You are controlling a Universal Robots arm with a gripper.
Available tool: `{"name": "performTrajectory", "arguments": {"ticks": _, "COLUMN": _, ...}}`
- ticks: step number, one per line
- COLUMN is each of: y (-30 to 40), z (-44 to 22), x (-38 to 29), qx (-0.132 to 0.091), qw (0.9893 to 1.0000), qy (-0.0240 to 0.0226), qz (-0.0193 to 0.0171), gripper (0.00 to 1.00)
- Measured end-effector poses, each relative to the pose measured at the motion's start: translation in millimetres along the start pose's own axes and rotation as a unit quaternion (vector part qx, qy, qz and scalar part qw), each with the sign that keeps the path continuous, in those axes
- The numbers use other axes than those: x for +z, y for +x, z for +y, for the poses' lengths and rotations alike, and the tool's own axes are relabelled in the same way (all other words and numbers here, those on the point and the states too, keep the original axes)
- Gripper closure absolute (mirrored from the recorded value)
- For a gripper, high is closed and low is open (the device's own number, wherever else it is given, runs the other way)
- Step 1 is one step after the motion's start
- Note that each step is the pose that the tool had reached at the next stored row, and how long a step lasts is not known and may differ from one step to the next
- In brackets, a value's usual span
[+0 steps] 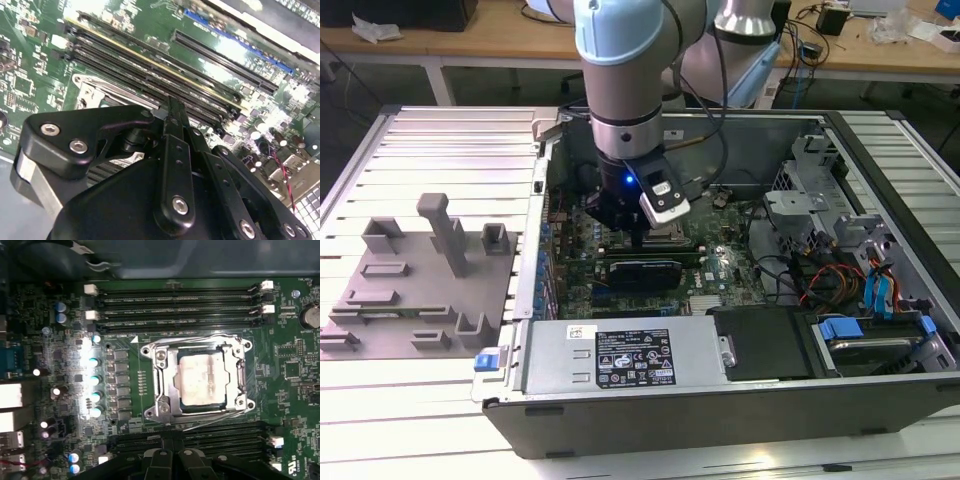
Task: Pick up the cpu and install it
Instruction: 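Install the second cpu locking lever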
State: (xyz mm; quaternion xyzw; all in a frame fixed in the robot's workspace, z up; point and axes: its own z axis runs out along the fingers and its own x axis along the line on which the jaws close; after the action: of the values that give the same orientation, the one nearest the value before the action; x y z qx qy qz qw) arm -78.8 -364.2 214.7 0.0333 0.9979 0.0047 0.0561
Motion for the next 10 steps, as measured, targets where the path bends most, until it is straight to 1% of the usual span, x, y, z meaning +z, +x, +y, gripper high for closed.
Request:
{"name": "performTrajectory", "arguments": {"ticks": 1, "y": 1.0, "z": -1.2, "x": 0.0, "qx": 0.0, "qw": 1.0, "qy": -0.0035, "qz": -0.0006, "gripper": 0.89}}
{"name": "performTrajectory", "arguments": {"ticks": 4, "y": 2.9, "z": -5.4, "x": 0.6, "qx": 0.001, "qw": 1.0, "qy": -0.0074, "qz": -0.0016, "gripper": 0.89}}
{"name": "performTrajectory", "arguments": {"ticks": 5, "y": 3.5, "z": -6.8, "x": 0.8, "qx": 0.001, "qw": 0.9999, "qy": -0.0115, "qz": -0.0017, "gripper": 0.89}}
{"name": "performTrajectory", "arguments": {"ticks": 6, "y": 4.0, "z": -7.7, "x": 0.8, "qx": 0.002, "qw": 0.9999, "qy": -0.0163, "qz": -0.0021, "gripper": 0.89}}
{"name": "performTrajectory", "arguments": {"ticks": 7, "y": 5.0, "z": -9.0, "x": 0.7, "qx": 0.003, "qw": 0.9997, "qy": -0.0255, "qz": -0.0025, "gripper": 0.89}}
{"name": "performTrajectory", "arguments": {"ticks": 8, "y": 6.5, "z": -10.0, "x": 0.6, "qx": 0.004, "qw": 0.9993, "qy": -0.0366, "qz": -0.0029, "gripper": 0.89}}
{"name": "performTrajectory", "arguments": {"ticks": 9, "y": 7.4, "z": -10.6, "x": 1.0, "qx": 0.005, "qw": 0.9991, "qy": -0.0425, "qz": -0.0033, "gripper": 0.89}}
{"name": "performTrajectory", "arguments": {"ticks": 10, "y": 7.8, "z": -11.7, "x": 2.2, "qx": 0.005, "qw": 0.999, "qy": -0.044, "qz": -0.0035, "gripper": 0.89}}
